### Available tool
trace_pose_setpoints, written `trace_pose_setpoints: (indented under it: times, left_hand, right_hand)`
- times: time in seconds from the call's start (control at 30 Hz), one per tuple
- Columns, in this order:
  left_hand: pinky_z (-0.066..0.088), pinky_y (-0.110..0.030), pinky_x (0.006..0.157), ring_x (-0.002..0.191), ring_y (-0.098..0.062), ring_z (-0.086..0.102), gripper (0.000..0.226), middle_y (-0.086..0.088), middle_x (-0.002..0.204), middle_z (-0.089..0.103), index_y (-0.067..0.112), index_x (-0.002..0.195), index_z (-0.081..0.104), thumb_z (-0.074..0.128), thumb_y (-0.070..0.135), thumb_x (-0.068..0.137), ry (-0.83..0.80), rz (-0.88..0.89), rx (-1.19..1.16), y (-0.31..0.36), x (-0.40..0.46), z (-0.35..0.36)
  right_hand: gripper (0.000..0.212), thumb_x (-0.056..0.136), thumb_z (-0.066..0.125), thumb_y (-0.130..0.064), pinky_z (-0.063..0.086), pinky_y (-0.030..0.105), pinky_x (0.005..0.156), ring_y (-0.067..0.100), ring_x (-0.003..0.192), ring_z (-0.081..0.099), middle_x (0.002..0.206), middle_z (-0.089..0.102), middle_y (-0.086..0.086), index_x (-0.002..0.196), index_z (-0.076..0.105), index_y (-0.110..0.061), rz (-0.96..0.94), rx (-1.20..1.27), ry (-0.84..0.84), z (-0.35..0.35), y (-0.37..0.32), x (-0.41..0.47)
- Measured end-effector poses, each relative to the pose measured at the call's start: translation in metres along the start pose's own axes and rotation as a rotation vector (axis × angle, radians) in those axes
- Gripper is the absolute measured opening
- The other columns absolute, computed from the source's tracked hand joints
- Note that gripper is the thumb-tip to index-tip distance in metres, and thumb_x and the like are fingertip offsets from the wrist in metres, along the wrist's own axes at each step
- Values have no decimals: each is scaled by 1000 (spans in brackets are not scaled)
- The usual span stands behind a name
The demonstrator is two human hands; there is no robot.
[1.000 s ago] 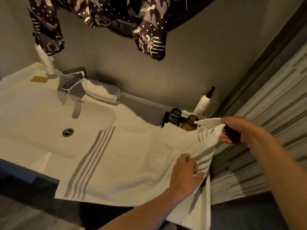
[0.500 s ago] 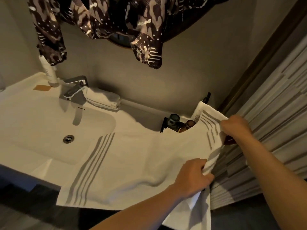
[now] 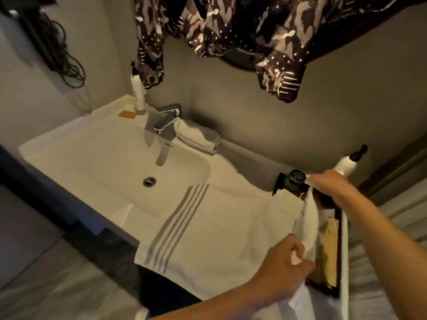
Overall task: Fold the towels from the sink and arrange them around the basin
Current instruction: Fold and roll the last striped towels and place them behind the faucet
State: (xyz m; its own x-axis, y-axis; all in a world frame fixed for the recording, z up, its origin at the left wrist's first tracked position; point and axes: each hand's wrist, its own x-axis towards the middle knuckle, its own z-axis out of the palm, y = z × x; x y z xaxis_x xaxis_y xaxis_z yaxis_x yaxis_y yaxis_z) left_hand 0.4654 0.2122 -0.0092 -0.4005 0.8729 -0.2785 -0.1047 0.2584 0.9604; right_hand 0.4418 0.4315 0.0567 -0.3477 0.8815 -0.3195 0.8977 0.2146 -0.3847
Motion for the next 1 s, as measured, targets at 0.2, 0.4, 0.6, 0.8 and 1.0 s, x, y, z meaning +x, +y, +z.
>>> trace_pose_setpoints:
  times: [0.2,0.4,0.6,0.8,1.0]
  left_hand:
    - [21,-30,56,58,-16,28,29,-5,66,30,19,72,35,60,7,82,423,-30,-34,-46,-24,-143]
    - [29,-19,46,54,-10,38,18,0,68,44,21,79,44,58,15,89,631,-307,4,-125,-50,-249]
    - [42,-30,81,106,-18,48,25,4,118,42,24,118,47,47,34,95,524,-394,937,-182,-66,-310]
    - [45,-32,70,83,-17,54,19,3,91,59,21,101,52,40,36,102,501,-26,708,-170,38,-335]
    - [33,-40,114,140,-33,37,92,-11,156,33,5,154,13,50,62,92,331,-708,-77,-170,154,-359]
  right_hand:
    - [24,87,50,-19,48,35,74,34,95,61,114,63,19,105,55,-5,-301,34,-73,115,-142,-21]
    - [41,96,45,-33,52,38,74,37,86,65,90,68,20,86,66,1,-405,127,-356,258,-213,-38]
    - [36,101,42,-33,37,33,69,34,95,61,98,65,15,92,62,-5,-623,-150,-295,327,-157,-71]
    - [37,96,42,-27,35,41,108,27,126,48,136,53,9,128,56,-13,-616,-234,95,339,-83,-67]
    - [61,101,9,-55,-6,36,122,11,148,-18,162,-13,-11,155,-2,-30,-446,-357,18,335,-21,-50]
